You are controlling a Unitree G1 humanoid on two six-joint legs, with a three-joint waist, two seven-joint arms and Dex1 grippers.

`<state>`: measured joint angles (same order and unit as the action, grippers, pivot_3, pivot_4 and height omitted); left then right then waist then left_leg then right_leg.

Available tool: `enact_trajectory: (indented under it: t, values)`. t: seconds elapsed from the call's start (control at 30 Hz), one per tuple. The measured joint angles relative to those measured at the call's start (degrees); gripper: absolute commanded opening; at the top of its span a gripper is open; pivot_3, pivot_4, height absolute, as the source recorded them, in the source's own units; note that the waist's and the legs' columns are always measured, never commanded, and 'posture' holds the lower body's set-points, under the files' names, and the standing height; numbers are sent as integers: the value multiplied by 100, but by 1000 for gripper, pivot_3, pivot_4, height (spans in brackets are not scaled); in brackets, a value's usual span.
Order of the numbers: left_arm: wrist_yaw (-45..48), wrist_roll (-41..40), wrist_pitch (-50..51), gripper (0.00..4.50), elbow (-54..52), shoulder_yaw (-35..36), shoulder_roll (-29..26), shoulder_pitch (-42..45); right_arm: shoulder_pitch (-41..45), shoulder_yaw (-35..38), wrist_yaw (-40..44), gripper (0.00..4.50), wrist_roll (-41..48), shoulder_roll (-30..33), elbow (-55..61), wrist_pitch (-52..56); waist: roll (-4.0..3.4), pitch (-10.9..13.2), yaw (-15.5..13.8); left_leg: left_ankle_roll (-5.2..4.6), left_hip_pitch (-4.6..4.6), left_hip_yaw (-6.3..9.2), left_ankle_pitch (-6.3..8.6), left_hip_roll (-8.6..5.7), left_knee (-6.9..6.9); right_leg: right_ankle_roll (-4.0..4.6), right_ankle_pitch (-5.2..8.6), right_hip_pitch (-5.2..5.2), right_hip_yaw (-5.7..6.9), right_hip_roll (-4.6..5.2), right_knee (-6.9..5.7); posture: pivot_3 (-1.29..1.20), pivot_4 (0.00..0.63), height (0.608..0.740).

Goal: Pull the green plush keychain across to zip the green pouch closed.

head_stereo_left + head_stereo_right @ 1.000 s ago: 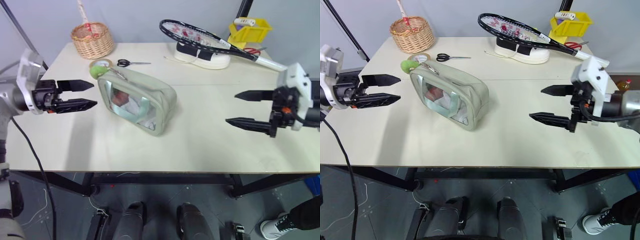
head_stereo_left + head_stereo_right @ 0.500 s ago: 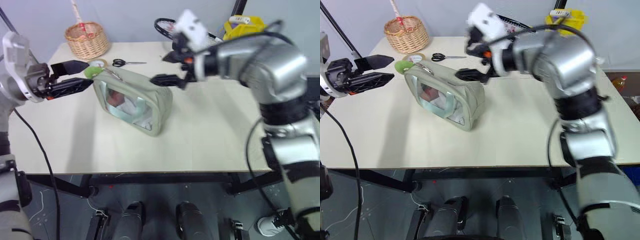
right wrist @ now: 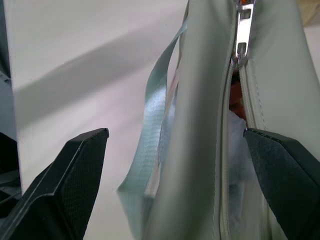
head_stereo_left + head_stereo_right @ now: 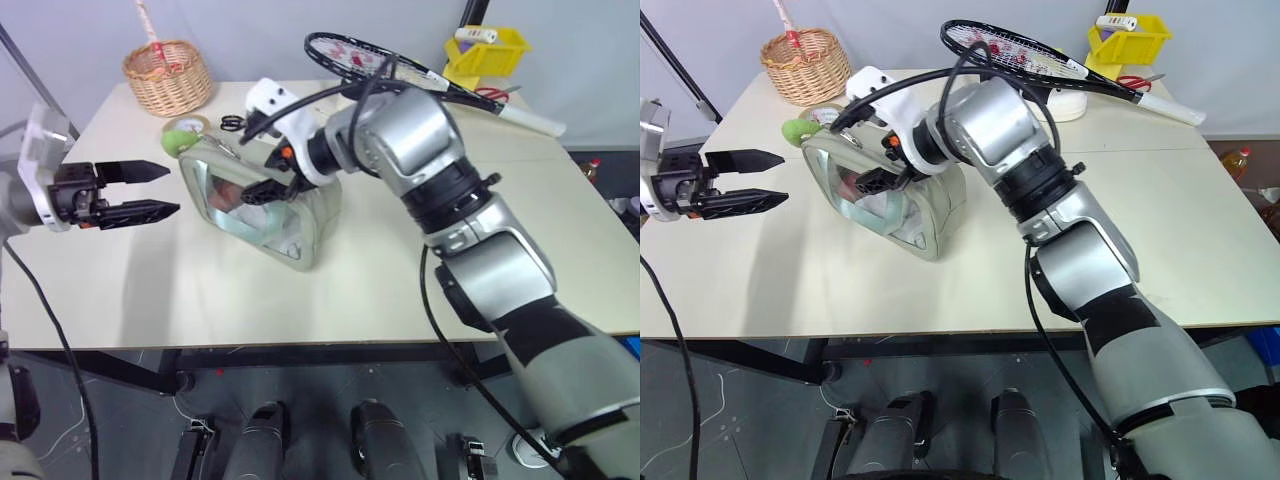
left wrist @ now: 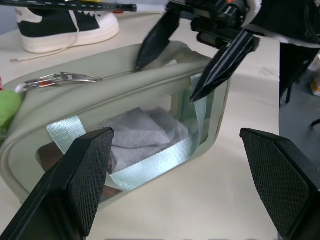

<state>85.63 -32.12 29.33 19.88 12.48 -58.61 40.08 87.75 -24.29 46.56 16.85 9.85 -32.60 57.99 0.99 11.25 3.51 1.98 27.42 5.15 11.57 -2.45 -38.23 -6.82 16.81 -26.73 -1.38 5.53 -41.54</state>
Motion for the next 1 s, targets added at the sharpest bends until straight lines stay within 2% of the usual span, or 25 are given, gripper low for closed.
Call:
enact_trajectory:
  t: [0.03, 0.13, 0.37, 0.57, 0.73, 0.87, 1.0]
  values:
    - [2, 1, 0, 4307, -13, -1, 1, -9, 68, 5, -2, 4500, -74, -106, -163, -101, 0, 0, 26, 0, 0, 3, 0, 0, 0, 0, 0, -1, 1, -1, -3, 0, 150, 659]
    - [3, 0, 0, 4500, -99, -1, 2, -14, 165, 6, 37, 3635, -269, -354, -549, -338, 1, -1, 57, 0, 0, 2, 0, 1, 2, 0, 0, -5, 2, -1, -5, 0, 150, 659]
    - [-8, -3, 9, 4500, -204, 5, 2, -160, 236, 146, 106, 63, -596, -537, -1047, -451, 1, -1, 59, 0, 0, 2, 0, 2, 3, 1, 1, -8, 2, -1, -10, 0, 150, 659]
    - [-6, -2, 8, 4500, -205, -6, 9, -134, 211, 272, 392, 63, -616, -330, -750, -419, 2, 0, 47, 1, 12, 2, 0, 1, 1, 1, 1, -18, 3, 0, -13, 0, 150, 659]
    - [27, 14, 5, 4500, -150, -51, 45, -37, -291, 42, 1625, 63, -671, 830, 943, -1276, 7, -2, 47, 0, 20, 0, 0, -1, -4, 0, 1, -24, 11, 2, -20, 0, 150, 659]
    - [54, 30, -15, 4500, -68, -85, 89, 77, -922, -124, 2481, 63, -742, 1667, 1746, -2032, 7, -2, 53, 0, 17, -3, 0, -1, -4, -1, 2, -24, 14, 3, -26, 0, 150, 659]
    - [81, 43, -23, 4500, -10, -170, 144, 97, -1395, -274, 2913, 63, -916, 2110, 2264, -2440, 7, -1, 91, 0, 17, -14, 0, 5, -3, 0, 2, -38, 12, 4, -39, 0, 150, 659]
